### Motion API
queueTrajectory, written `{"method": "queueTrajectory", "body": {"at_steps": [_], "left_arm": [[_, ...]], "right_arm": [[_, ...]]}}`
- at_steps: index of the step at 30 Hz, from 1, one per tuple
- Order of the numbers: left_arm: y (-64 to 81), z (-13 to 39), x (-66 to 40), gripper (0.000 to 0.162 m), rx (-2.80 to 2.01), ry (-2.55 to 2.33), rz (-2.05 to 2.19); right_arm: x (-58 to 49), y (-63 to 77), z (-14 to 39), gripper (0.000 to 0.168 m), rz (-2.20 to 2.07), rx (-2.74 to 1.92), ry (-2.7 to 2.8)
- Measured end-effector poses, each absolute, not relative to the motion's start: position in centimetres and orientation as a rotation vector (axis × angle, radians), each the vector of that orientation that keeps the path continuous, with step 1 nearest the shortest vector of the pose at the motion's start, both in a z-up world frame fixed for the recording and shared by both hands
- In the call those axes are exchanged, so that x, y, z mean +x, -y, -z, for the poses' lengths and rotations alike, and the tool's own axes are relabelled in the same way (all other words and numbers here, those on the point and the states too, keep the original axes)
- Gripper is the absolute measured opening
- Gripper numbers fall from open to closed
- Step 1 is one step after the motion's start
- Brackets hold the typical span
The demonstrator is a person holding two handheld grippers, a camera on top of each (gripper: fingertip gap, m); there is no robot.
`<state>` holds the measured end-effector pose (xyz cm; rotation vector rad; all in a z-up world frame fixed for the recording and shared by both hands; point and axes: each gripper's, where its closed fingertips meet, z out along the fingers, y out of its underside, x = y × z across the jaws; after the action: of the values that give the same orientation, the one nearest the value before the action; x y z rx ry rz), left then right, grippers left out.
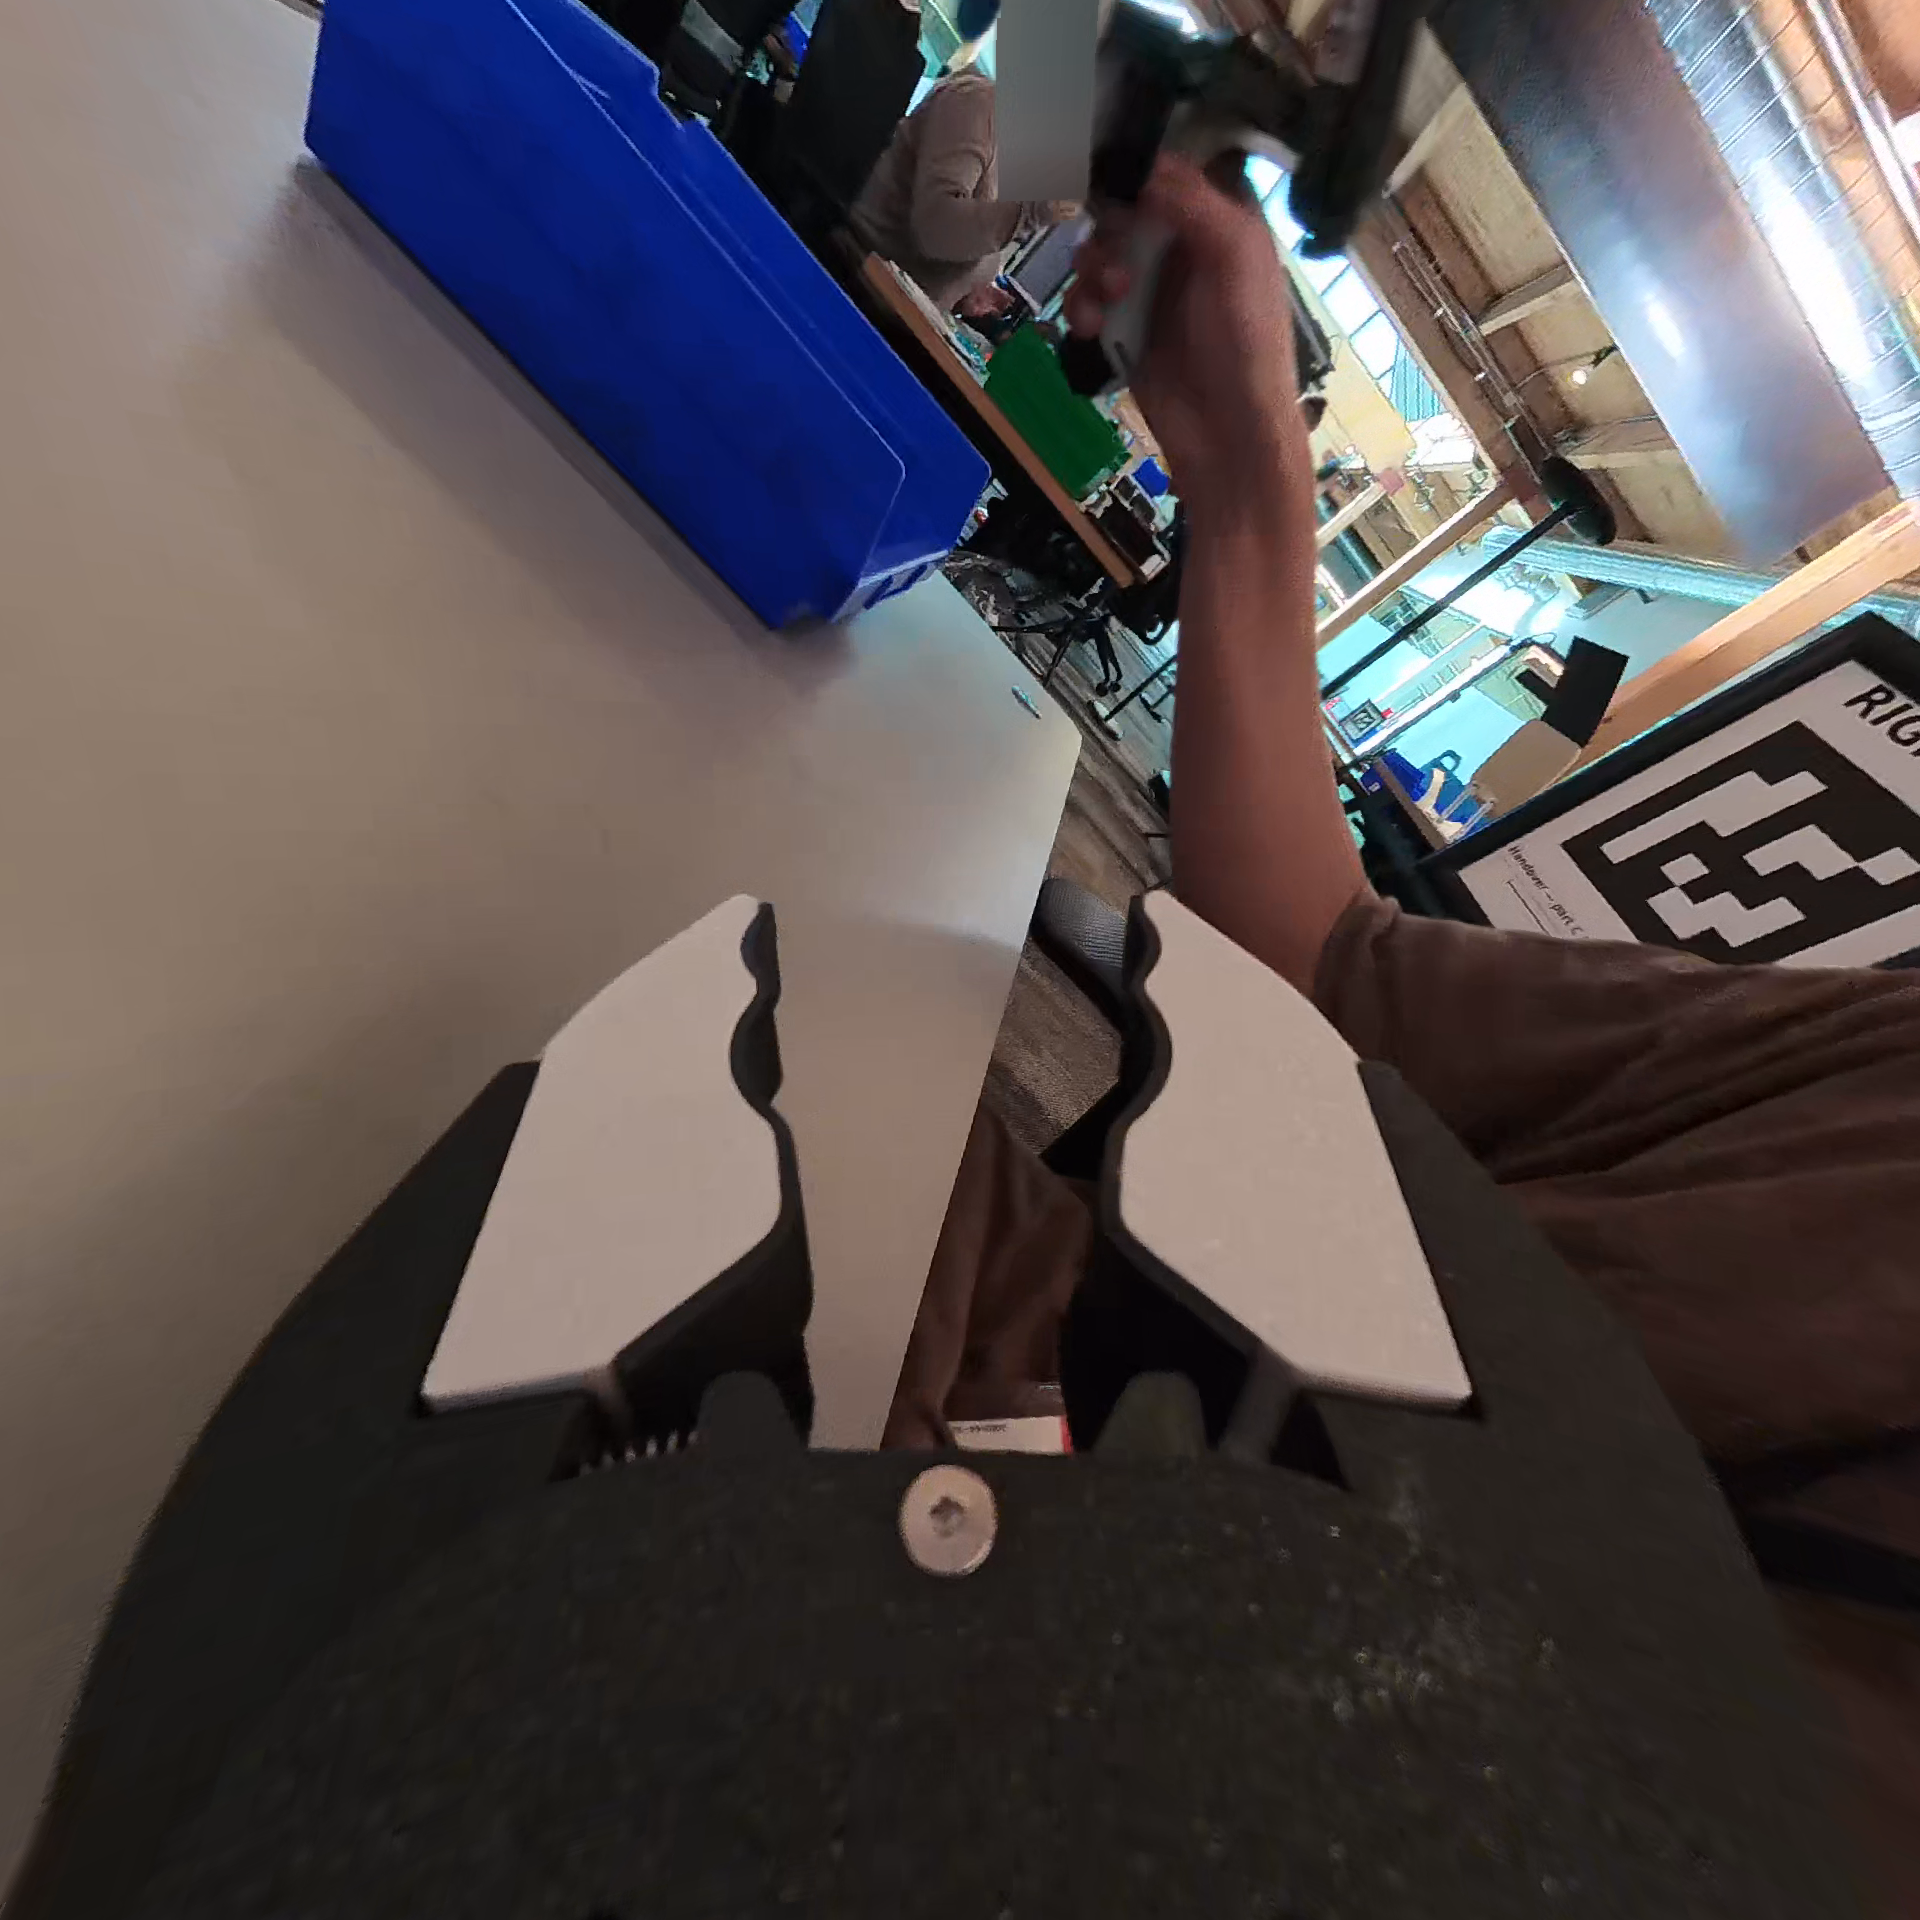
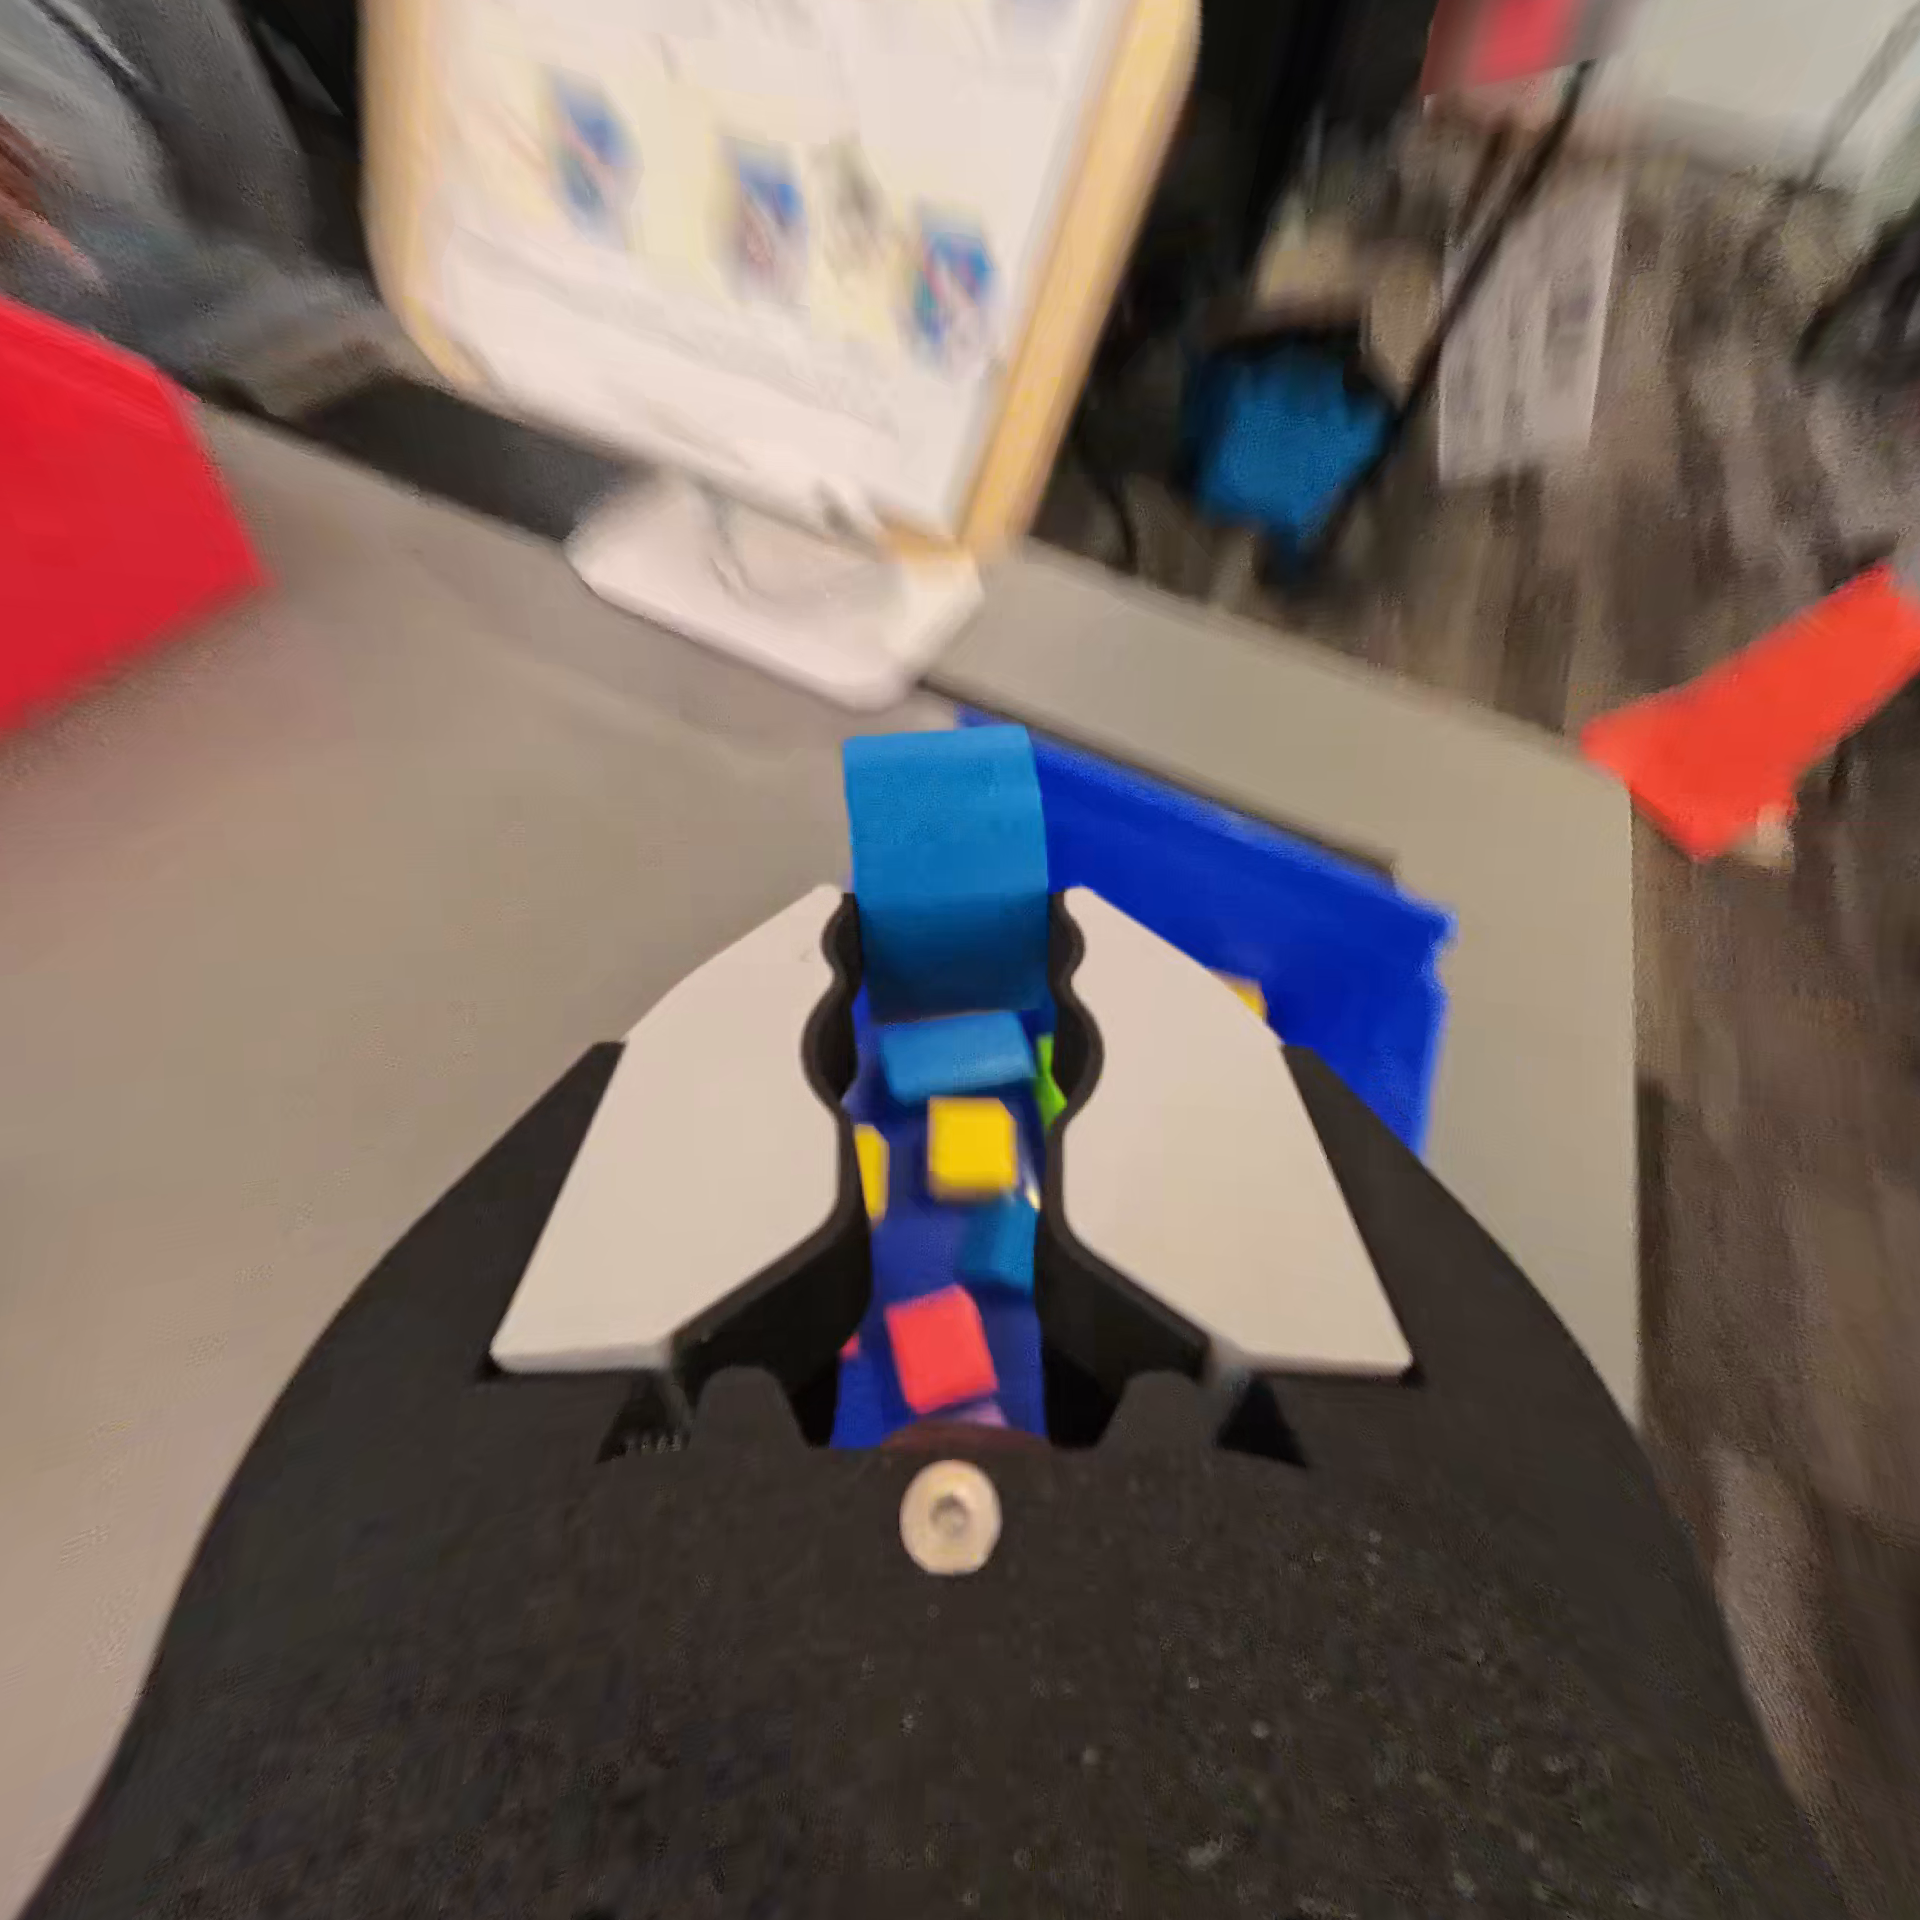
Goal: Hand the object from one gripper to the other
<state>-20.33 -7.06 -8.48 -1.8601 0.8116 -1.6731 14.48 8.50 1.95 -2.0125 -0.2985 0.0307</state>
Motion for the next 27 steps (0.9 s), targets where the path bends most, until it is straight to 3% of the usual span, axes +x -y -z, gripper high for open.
{"method": "queueTrajectory", "body": {"at_steps": [4,8,27], "left_arm": [[7.0,9.2,-20.2,0.063,-1.878,-0.843,1.637],[6.9,10.0,-20.0,0.062,-1.907,-0.875,1.608],[8.1,9.6,-19.6,0.061,-1.897,-0.948,1.618]], "right_arm": [[21.4,-10.5,9.1,0.034,0.016,-2.591,0.275],[23.7,-11.3,14.6,0.034,-0.001,-2.887,0.199],[25.3,-10.4,18.2,0.035,0.383,-3.304,0.994]]}}
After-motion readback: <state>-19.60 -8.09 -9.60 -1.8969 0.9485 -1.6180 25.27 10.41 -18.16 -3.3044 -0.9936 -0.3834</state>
